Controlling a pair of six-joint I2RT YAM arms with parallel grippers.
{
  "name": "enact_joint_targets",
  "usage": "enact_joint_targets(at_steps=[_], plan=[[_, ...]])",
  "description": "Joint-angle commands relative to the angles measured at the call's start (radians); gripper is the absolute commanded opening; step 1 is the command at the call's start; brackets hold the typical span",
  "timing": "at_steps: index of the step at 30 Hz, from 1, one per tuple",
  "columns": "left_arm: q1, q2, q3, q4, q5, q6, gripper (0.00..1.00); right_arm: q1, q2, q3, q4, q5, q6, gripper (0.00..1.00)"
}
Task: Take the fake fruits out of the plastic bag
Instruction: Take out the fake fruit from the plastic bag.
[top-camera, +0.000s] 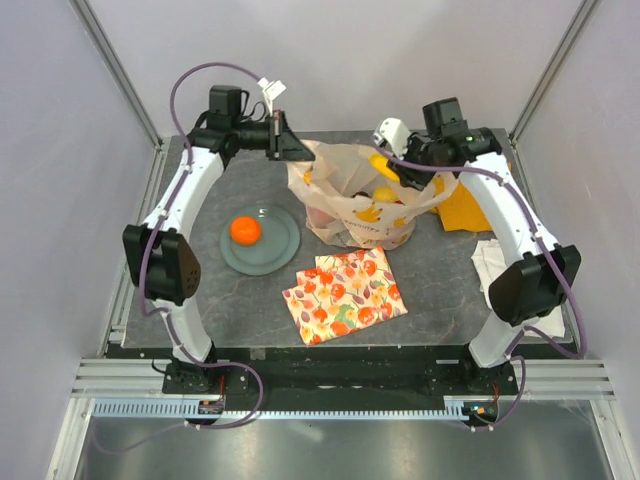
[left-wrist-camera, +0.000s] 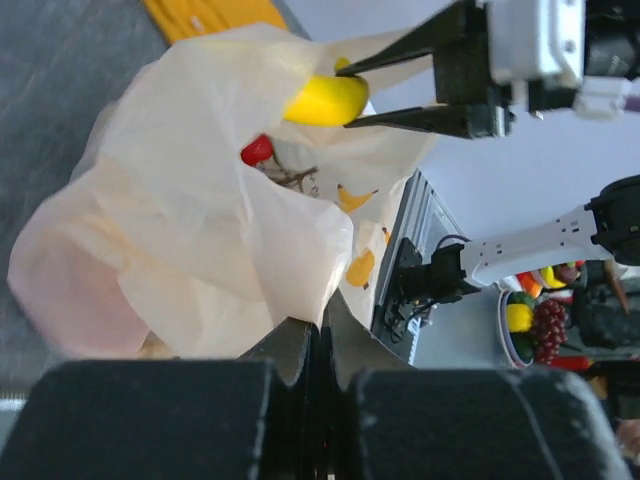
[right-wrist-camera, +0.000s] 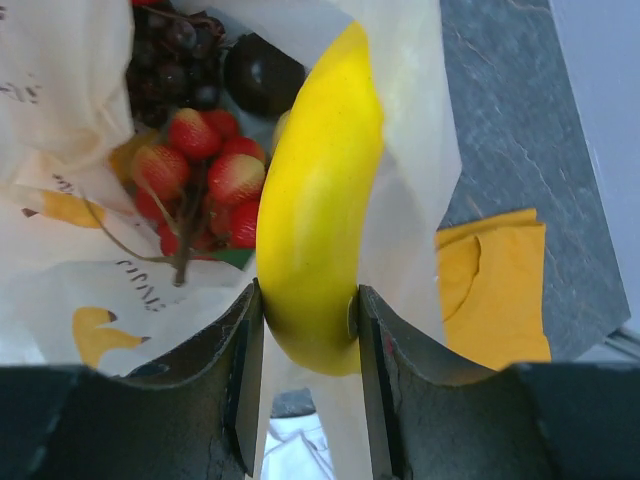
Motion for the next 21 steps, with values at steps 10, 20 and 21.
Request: enact_joint_targets(at_steps=[10, 20, 21], plan=[[0.010, -0.041, 0.198, 0.098, -0.014, -0.016, 0.76, 0.161, -0.149, 0.220, -0.149, -0.218, 0.227, 0.31], [0.180, -0.364, 0.117, -0.042, -0.086, 0.076, 0.99, 0.415, -0.099, 0.477, -0.094, -0.117, 0.221, 0.29], [0.181, -0.392, 0.078, -0.044, -0.111, 0.078, 0.99, 0.473, -0.079, 0.499, -0.097, -0.123, 0.210, 0.29]])
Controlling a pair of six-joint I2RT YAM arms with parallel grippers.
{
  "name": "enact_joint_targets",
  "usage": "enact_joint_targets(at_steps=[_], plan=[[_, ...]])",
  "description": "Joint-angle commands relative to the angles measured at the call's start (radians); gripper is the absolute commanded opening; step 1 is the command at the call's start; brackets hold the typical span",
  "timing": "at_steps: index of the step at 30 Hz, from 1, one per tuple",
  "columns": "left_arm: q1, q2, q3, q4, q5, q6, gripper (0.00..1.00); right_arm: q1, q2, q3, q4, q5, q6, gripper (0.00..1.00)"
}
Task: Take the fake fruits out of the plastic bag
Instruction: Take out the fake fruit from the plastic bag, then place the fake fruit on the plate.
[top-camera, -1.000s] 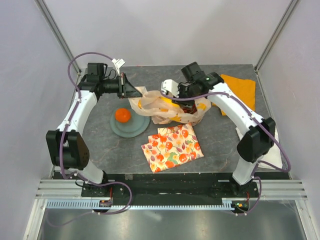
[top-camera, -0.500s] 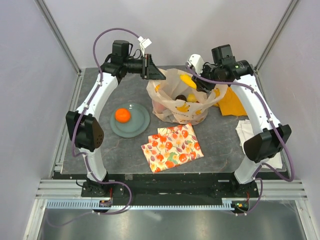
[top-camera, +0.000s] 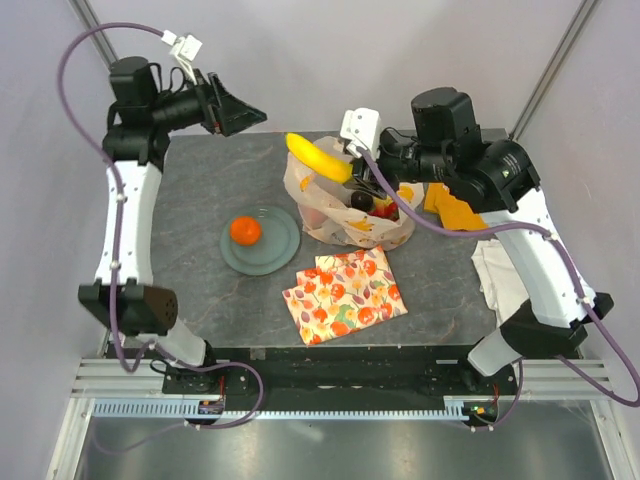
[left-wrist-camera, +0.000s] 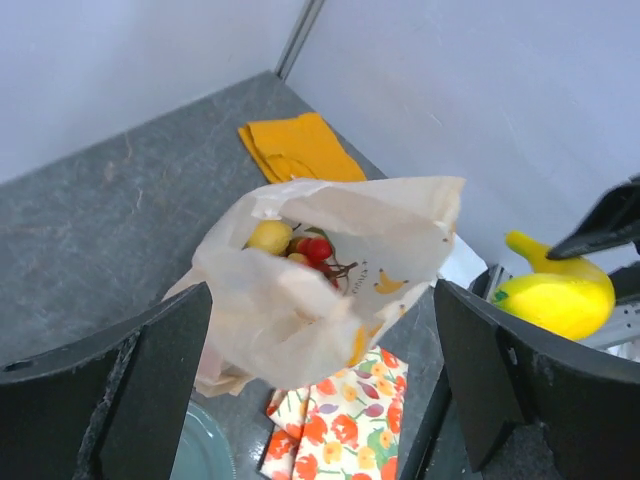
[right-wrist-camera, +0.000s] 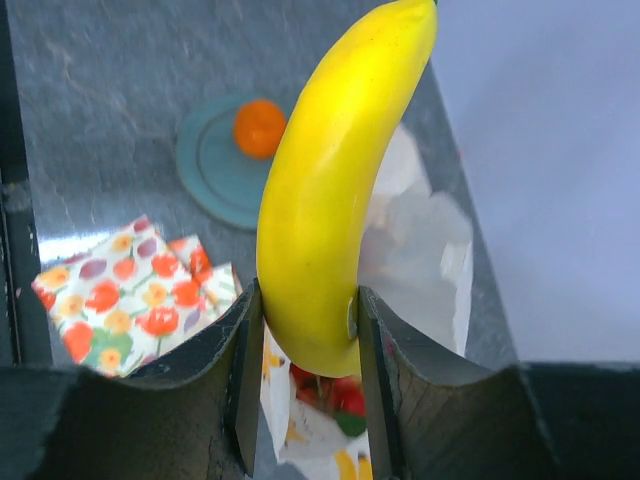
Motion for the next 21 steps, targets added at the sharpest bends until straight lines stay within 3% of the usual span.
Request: enact_joint_targets(at_steps=[1, 5, 9, 12, 14, 17, 21], plan=[[-0.016, -0.209, -0.071, -0.048, -0.045, 0.072, 0.99, 0.130, 0.096, 0.131, 0.037, 0.008, 0.003, 0.29], [-0.009, -0.344, -0.074, -0.004, -0.086, 0.037, 0.99, 0.265, 0.148, 0.041, 0.095, -0.001, -0.048, 0.22], [0.029, -0.388, -0.016, -0.004, -0.121, 0.019, 0.99, 0.351, 0.208, -0.047, 0.296, -0.018, 0.046, 0.14], [0.062, -0.432, -0.011, -0.002, -0.152, 0.012, 0.99, 0.385, 0.301, -0.030, 0.387, 0.008, 0.200, 0.12], [0.086, -0.458, -0.022, -0.002, -0.183, 0.023, 0.99, 0.390, 0.372, -0.030, 0.453, 0.091, 0.368, 0.00], [0.097, -0.516, -0.054, -0.019, -0.250, 0.051, 0.99, 0.390, 0.467, -0.028, 0.502, 0.209, 0.528, 0.00], [0.102, -0.567, -0.086, -0.067, -0.299, 0.075, 0.99, 0.391, 0.574, -0.005, 0.525, 0.329, 0.601, 0.00]])
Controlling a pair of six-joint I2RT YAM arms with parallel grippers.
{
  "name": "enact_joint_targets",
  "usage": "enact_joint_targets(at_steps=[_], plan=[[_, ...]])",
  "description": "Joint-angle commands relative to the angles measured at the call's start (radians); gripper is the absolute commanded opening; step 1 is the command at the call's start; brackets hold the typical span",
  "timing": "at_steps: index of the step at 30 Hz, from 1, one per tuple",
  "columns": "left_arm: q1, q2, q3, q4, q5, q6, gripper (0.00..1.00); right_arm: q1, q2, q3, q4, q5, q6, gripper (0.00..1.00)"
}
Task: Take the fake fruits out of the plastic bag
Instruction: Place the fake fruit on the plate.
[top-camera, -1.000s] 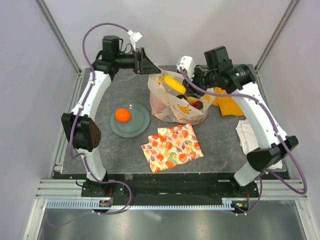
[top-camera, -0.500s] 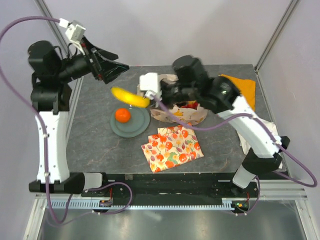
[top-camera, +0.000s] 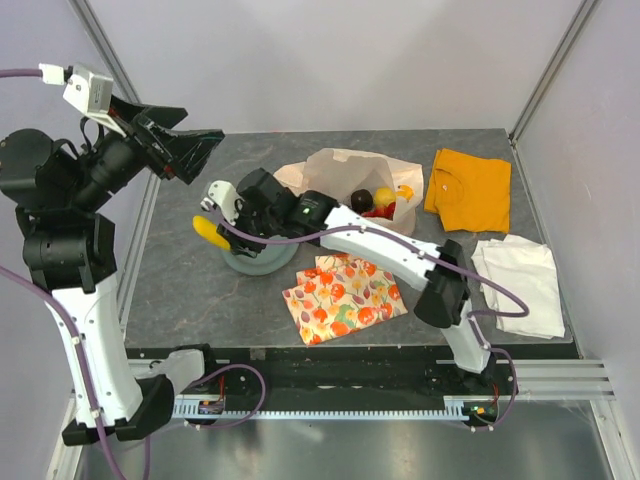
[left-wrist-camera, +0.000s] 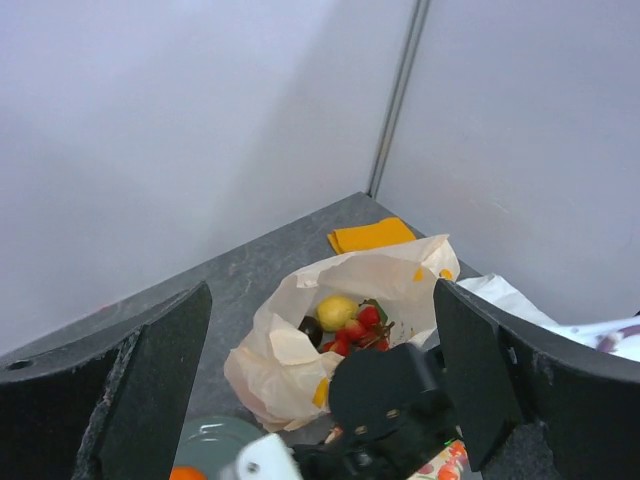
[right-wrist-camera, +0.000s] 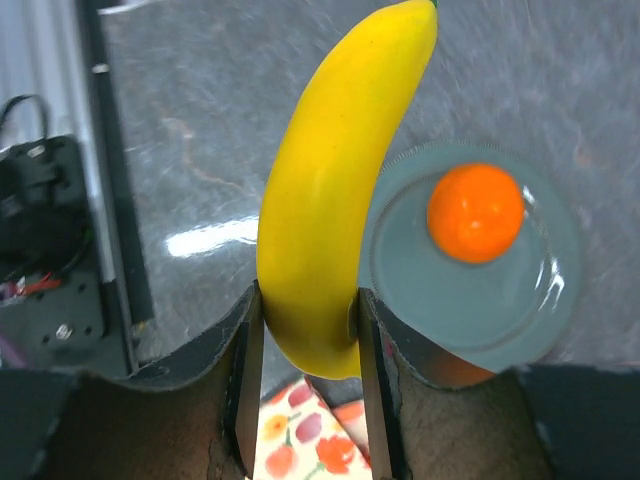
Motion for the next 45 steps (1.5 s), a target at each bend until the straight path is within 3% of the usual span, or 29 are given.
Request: enact_joint_targets(at_steps=[1, 7, 20, 27, 32, 35, 36, 38, 45], plan=[[0.012, -0.066, -0.026, -0.041, -0.097, 0.058, 0.99, -0.001, 0.108, 0.031, 0.106, 0.194, 0.196, 0.00], [0.032, -0.081, -0.063, -0.058, -0.091, 0.061, 0.99, 0.012, 0.234, 0.067, 0.119, 0.306, 0.274, 0.00], [0.097, -0.098, -0.141, -0.035, -0.014, 0.001, 0.99, 0.028, 0.357, 0.103, 0.149, 0.422, 0.268, 0.00], [0.098, -0.087, -0.143, -0.030, 0.012, -0.017, 0.99, 0.038, 0.389, 0.100, 0.149, 0.405, 0.282, 0.09], [0.098, -0.098, -0.155, -0.027, 0.027, -0.023, 0.99, 0.057, 0.412, 0.124, 0.149, 0.428, 0.279, 0.42], [0.097, -0.104, -0.170, -0.027, 0.032, -0.028, 0.99, 0.068, 0.419, 0.129, 0.149, 0.434, 0.273, 0.70], [0.097, -0.106, -0.173, -0.029, 0.033, -0.031, 0.99, 0.069, 0.419, 0.127, 0.149, 0.432, 0.271, 0.85], [0.097, -0.106, -0.178, -0.026, 0.038, -0.035, 0.99, 0.071, 0.415, 0.124, 0.142, 0.429, 0.268, 0.98], [0.098, -0.104, -0.174, -0.006, 0.058, -0.054, 0.99, 0.062, 0.311, 0.094, 0.090, 0.402, 0.242, 0.98]])
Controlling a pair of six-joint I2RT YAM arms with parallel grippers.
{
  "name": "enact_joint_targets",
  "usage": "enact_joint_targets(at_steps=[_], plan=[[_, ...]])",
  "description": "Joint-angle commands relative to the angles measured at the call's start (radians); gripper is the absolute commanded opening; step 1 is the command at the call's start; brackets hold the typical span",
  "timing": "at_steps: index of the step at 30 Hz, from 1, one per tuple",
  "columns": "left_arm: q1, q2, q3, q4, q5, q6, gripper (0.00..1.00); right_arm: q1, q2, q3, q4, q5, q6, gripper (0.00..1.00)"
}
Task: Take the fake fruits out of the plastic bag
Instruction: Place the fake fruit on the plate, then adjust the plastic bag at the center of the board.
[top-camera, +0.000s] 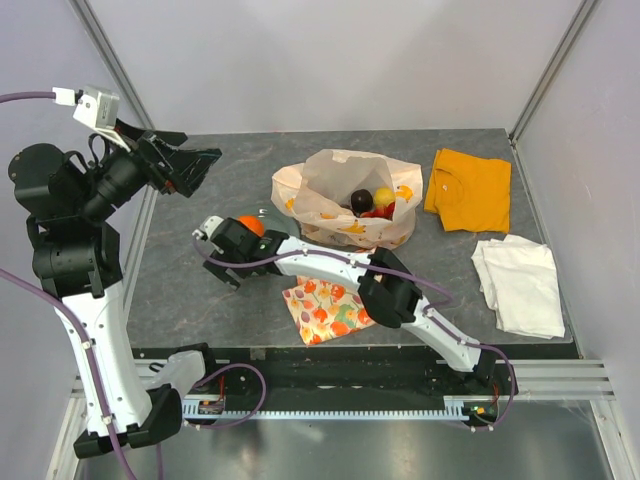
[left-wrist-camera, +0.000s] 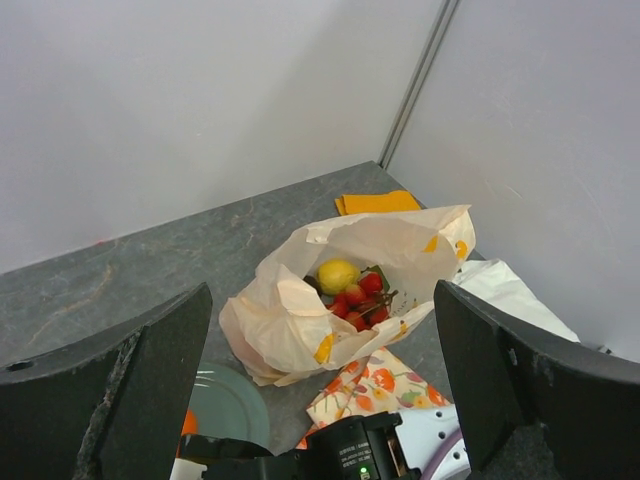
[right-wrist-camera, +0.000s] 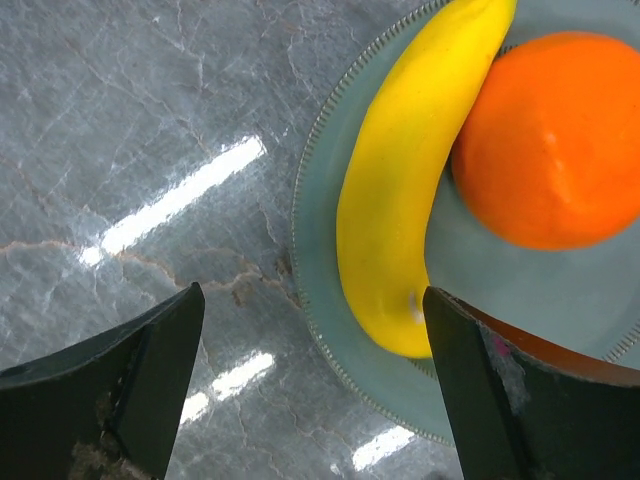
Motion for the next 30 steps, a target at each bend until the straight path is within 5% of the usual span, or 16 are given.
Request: enact_joint_targets(at_steps=[1, 4, 9, 11, 16, 19, 21, 30], plan=[[0.006, -0.006, 0.001, 0.038, 0.040, -0.040, 0.99, -0.017, -0.123, 0.007, -0.055, -0.040, -0.016, 0.98], [0.006, 0.015, 0.003, 0.062, 0.041, -0.043, 0.99, -0.051, -0.235, -0.014, -0.111, -0.168, -0.045, 0.98], [0.006, 0.073, 0.015, 0.154, -0.085, -0.109, 0.99, -0.140, -0.474, -0.020, -0.272, -0.796, -0.308, 0.98], [0.008, 0.118, 0.026, 0.183, -0.132, -0.118, 0.99, -0.191, -0.618, -0.103, -0.288, -0.888, -0.376, 0.98], [-0.014, 0.245, 0.080, 0.216, -0.019, -0.140, 0.99, -0.301, -0.828, -0.172, -0.296, -0.815, -0.400, 0.98], [-0.104, 0.258, 0.017, 0.088, -0.044, -0.016, 0.99, -0.372, -0.887, -0.235, -0.276, -0.648, -0.403, 0.97], [-0.205, 0.282, -0.014, -0.008, -0.090, 0.101, 0.99, -0.405, -0.901, -0.308, -0.259, -0.592, -0.403, 0.86], [-0.471, 0.366, -0.167, -0.160, -0.294, 0.254, 0.99, -0.508, -0.706, -0.343, -0.248, -0.468, -0.330, 0.73]])
